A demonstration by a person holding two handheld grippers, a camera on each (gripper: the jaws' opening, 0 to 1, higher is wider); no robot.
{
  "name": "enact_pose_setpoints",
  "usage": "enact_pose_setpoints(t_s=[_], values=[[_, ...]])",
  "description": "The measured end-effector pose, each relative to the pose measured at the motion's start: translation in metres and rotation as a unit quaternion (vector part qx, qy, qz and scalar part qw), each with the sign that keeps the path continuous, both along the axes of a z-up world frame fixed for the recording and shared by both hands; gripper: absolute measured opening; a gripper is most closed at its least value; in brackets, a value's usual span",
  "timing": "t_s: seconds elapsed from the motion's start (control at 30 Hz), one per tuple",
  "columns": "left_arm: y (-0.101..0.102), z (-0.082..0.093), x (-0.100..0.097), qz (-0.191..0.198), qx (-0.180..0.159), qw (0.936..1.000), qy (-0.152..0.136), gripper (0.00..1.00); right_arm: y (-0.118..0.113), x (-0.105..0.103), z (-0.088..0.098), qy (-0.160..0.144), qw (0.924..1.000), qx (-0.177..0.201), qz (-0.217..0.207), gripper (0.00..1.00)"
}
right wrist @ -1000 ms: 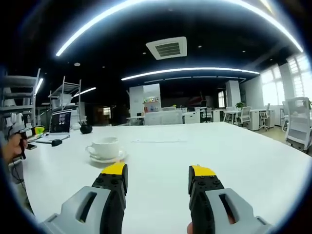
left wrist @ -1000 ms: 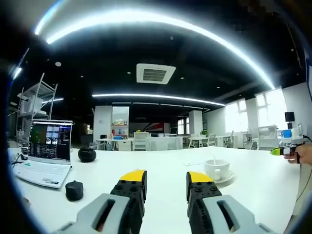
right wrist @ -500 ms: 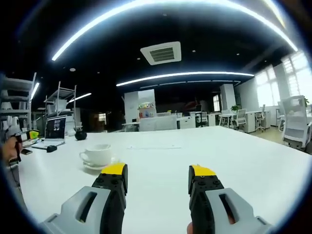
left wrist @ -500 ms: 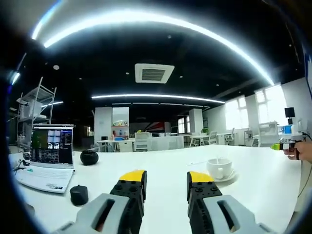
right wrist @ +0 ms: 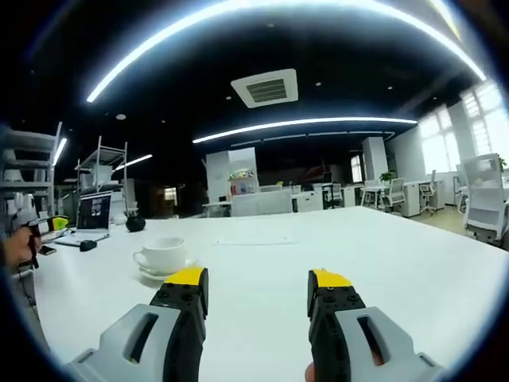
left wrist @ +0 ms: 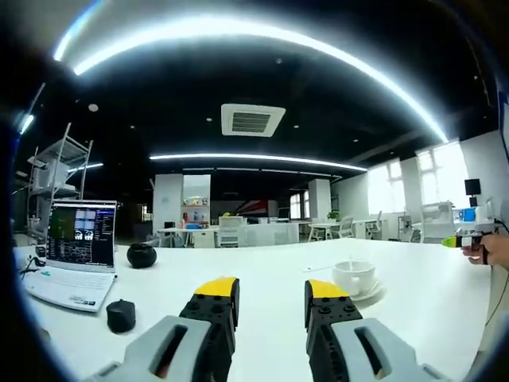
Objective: Tidy tabletop coffee trays, cups and spoons，present forward
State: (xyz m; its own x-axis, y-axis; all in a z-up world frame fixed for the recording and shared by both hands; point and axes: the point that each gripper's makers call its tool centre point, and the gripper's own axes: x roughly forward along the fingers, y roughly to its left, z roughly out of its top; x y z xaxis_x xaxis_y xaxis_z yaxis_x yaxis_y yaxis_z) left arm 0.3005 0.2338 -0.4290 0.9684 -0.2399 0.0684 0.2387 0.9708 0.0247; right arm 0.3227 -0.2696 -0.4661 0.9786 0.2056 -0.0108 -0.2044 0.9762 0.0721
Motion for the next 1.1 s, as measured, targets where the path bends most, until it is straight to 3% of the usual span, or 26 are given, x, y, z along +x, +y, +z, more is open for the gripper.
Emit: enact_pose_setpoints(t_s=[0.67, 1.1], values=[[0.001, -0.006, 0.001, -0.011, -0.01, 0.9999, 0.008, 0.34, 0.022, -0.005, 0.01, 0.008, 0.9998, -0.018, 0.0, 0.51], [0.0, -0.008, 0.003, -0.012, -0.011, 0.9998, 0.011, 0.34, 0.022, -0.004, 0.011, 0.008, 0.9998, -0.018, 0.0, 0.5]])
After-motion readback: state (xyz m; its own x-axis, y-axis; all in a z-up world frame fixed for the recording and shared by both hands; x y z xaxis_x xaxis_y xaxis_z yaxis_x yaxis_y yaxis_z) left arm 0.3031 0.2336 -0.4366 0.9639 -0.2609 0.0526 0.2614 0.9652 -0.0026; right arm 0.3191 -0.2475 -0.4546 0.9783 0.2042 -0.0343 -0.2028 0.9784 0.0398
